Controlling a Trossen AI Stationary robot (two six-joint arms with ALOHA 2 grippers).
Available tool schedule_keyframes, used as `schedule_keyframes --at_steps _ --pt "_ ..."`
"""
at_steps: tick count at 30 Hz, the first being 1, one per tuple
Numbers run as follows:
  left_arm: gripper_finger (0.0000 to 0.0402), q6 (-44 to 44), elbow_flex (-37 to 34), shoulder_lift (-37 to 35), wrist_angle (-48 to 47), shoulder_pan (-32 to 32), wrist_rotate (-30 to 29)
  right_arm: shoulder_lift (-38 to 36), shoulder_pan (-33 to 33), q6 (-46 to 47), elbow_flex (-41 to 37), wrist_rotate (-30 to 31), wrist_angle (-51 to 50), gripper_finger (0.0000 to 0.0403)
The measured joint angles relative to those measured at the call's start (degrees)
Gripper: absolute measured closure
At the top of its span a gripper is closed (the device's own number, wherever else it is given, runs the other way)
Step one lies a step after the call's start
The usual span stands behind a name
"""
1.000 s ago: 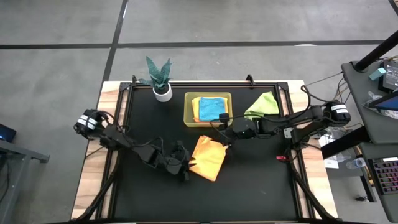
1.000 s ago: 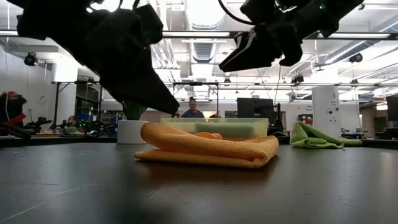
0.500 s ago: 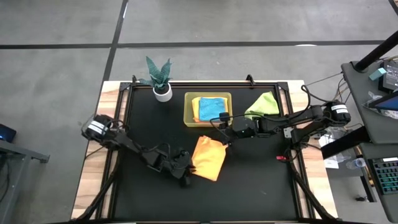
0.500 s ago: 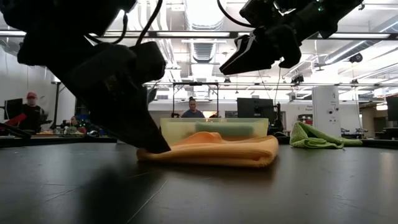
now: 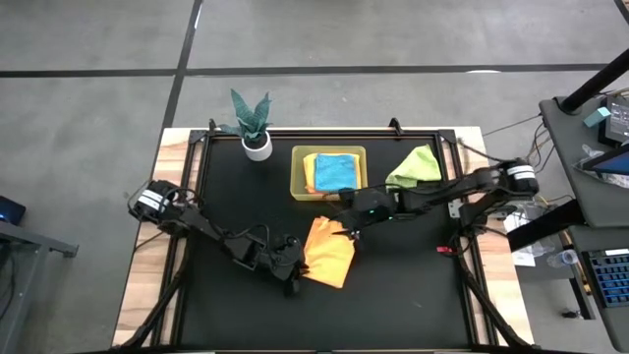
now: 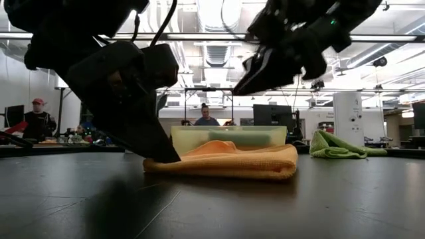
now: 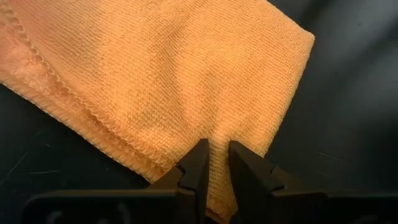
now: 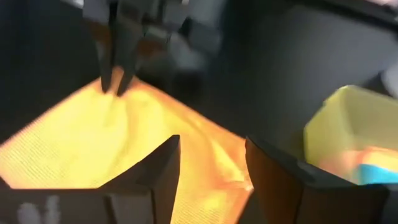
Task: Fold microfiber towels
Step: Fold the yellow towel on the table
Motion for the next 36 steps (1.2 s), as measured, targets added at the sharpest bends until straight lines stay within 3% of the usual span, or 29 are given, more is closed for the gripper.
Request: schedule_keyframes --at_steps 4,9,19,26,32,36 --pt "0.0353 0.09 0.0 -0.01 -0.52 0.0 0.04 6.96 0.02 -2.32 2.99 0.19 -0.71 0.0221" --pt "0.0353 0.09 -0.12 0.01 -1.63 -0.02 0.28 12.94 -0.01 -5.59 7.37 5.38 -7.05 0.022" --pt "0.0353 1.48 -0.18 0.06 -1.73 -0.04 0.25 16.98 -0.25 -7.29 9.98 8.93 -6.02 0.0243" --pt "0.0353 2.31 -0.18 0.1 -1.64 -0.02 0.22 17.18 -0.28 -11.0 9.98 14.36 -1.95 0.0288" --pt "0.0353 2.57 -0.15 0.1 -1.5 0.0 0.17 17.34 -0.23 -12.18 10.0 14.54 -0.46 0.0341" --pt "0.0353 2.48 -0.18 -1.46 -2.51 -0.55 4.82 17.34 -0.06 -12.27 10.0 14.53 -0.71 0.037"
